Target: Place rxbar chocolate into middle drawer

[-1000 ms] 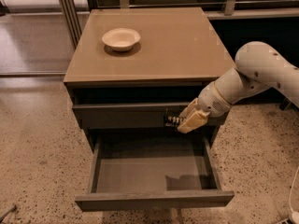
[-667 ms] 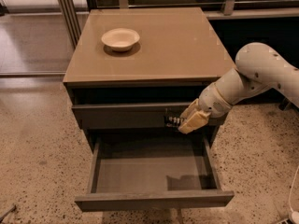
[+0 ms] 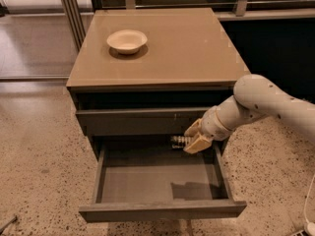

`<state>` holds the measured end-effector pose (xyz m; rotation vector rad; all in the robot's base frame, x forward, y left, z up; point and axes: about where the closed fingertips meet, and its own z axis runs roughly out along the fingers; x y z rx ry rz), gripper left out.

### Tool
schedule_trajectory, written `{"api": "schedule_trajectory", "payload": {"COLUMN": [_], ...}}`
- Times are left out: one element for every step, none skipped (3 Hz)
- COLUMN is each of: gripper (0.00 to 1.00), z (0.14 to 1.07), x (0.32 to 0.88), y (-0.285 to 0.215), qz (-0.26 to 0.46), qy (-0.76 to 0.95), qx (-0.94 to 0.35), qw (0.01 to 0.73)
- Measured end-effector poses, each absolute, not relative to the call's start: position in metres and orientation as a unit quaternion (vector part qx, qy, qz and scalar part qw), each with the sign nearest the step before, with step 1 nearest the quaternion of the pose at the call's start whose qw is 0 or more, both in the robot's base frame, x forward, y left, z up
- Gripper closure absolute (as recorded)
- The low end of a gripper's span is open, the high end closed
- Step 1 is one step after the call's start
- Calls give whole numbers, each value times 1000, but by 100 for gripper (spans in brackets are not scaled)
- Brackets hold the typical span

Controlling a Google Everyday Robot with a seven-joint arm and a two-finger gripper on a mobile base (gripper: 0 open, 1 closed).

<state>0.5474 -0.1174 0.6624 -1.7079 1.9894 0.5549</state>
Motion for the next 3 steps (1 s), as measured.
{"api": "schedule_trajectory", "payload": {"gripper": [100, 100, 100], "z": [607, 553, 538], "x": [564, 575, 572], "y": [-121, -129, -127], "qz": [184, 190, 201], "qy": [712, 714, 716], "qx": [-630, -626, -622], "qw": [252, 250, 244]}}
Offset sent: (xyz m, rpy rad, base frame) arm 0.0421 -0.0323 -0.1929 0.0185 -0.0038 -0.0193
